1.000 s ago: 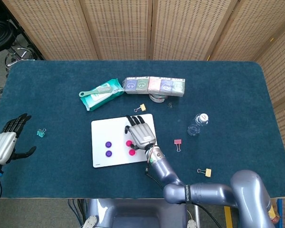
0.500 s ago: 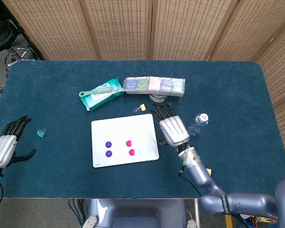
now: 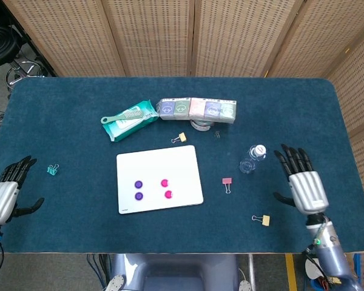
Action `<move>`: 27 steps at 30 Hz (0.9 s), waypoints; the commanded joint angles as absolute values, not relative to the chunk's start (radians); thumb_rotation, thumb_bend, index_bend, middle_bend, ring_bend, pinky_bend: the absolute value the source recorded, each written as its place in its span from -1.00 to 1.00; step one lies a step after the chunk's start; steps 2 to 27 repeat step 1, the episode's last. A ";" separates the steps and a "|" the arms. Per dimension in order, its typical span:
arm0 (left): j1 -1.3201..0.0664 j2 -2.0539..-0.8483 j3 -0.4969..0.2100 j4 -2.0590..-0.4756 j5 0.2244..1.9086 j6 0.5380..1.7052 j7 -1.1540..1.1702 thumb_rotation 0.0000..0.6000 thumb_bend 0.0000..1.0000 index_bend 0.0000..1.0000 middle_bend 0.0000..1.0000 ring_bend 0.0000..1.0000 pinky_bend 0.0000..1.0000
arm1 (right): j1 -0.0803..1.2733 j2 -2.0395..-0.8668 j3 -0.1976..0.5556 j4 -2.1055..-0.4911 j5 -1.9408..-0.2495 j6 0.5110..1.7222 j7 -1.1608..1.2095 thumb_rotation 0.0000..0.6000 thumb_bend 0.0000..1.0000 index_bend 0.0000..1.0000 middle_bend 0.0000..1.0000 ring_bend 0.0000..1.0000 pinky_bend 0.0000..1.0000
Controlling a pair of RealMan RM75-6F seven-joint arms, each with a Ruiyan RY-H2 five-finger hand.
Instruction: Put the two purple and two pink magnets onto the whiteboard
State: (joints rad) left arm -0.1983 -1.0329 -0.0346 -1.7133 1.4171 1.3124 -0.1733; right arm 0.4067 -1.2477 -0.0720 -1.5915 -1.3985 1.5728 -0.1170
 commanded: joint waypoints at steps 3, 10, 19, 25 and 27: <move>-0.189 -1.035 -0.031 -1.710 1.424 1.326 -0.174 1.00 -0.46 -1.00 -1.00 -1.00 -1.00 | 0.319 -1.221 -0.101 -1.541 -1.419 1.634 -0.036 1.00 -1.00 -0.96 -1.00 -1.00 -1.00; -0.189 -1.035 -0.031 -1.710 1.424 1.326 -0.174 1.00 -0.46 -1.00 -1.00 -1.00 -1.00 | 0.319 -1.221 -0.101 -1.541 -1.419 1.634 -0.036 1.00 -1.00 -0.96 -1.00 -1.00 -1.00; -0.189 -1.035 -0.031 -1.710 1.424 1.326 -0.174 1.00 -0.46 -1.00 -1.00 -1.00 -1.00 | 0.319 -1.221 -0.101 -1.541 -1.419 1.634 -0.036 1.00 -1.00 -0.96 -1.00 -1.00 -1.00; -0.189 -1.035 -0.031 -1.710 1.424 1.326 -0.174 1.00 -0.46 -1.00 -1.00 -1.00 -1.00 | 0.319 -1.221 -0.101 -1.541 -1.419 1.634 -0.036 1.00 -1.00 -0.96 -1.00 -1.00 -1.00; -0.189 -1.035 -0.031 -1.710 1.424 1.326 -0.174 1.00 -0.46 -1.00 -1.00 -1.00 -1.00 | 0.319 -1.221 -0.101 -1.541 -1.419 1.634 -0.036 1.00 -1.00 -0.96 -1.00 -1.00 -1.00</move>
